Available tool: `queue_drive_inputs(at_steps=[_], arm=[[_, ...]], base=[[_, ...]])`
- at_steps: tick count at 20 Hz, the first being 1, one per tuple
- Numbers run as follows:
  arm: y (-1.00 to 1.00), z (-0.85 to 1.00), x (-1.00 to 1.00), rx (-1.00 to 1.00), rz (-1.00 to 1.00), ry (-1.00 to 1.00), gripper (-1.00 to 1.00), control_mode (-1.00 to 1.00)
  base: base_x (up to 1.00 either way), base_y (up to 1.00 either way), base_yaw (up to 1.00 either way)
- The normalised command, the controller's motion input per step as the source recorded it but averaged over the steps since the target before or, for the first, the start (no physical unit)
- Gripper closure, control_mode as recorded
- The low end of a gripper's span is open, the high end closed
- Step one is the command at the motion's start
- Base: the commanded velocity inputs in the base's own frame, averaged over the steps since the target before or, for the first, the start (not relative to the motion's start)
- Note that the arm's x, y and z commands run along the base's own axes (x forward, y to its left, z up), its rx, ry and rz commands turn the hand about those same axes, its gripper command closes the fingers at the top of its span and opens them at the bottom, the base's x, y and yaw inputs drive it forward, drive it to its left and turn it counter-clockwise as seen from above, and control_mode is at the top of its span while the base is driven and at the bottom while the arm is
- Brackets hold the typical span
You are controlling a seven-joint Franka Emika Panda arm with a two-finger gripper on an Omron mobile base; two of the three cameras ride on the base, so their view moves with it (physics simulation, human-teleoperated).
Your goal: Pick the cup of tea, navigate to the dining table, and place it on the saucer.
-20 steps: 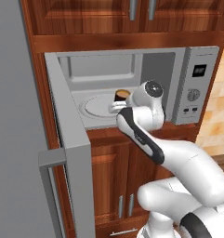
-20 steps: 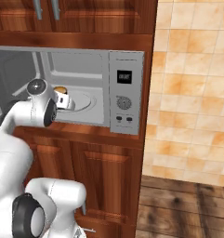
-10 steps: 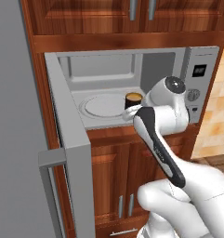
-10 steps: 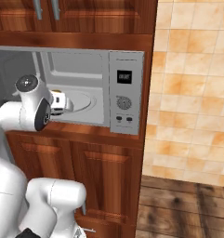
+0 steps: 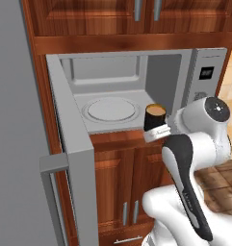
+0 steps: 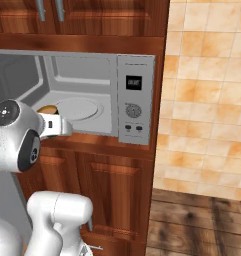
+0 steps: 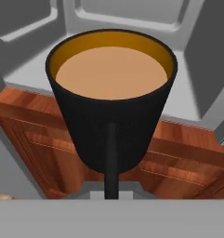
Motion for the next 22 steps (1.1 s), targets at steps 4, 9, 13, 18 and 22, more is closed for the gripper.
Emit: queue_drive_inputs(at_steps=[4,9,13,18,22], arm=[[-0.34,0.11,-0.81,0.02,0.00,-0.02,1.00,-1.00],[-0.22,0.12,-0.38,0.00,-0.01,-0.01,1.00,-1.00],[0.00,0.00,0.00,0.00,0.00,0.00,1.00,-1.00],[0.00,0.00,0.00,0.00,0.00,0.00,1.00,1.00],[0.00,0.00,0.00,0.00,0.00,0.00,1.00,1.00]], base=[[0.00,0.00,0.00],[0.00,0.00,0.00],[0.00,0.00,0.00],[-0.08,0.00,0.00],[-0.94,-0.44,-0.16]])
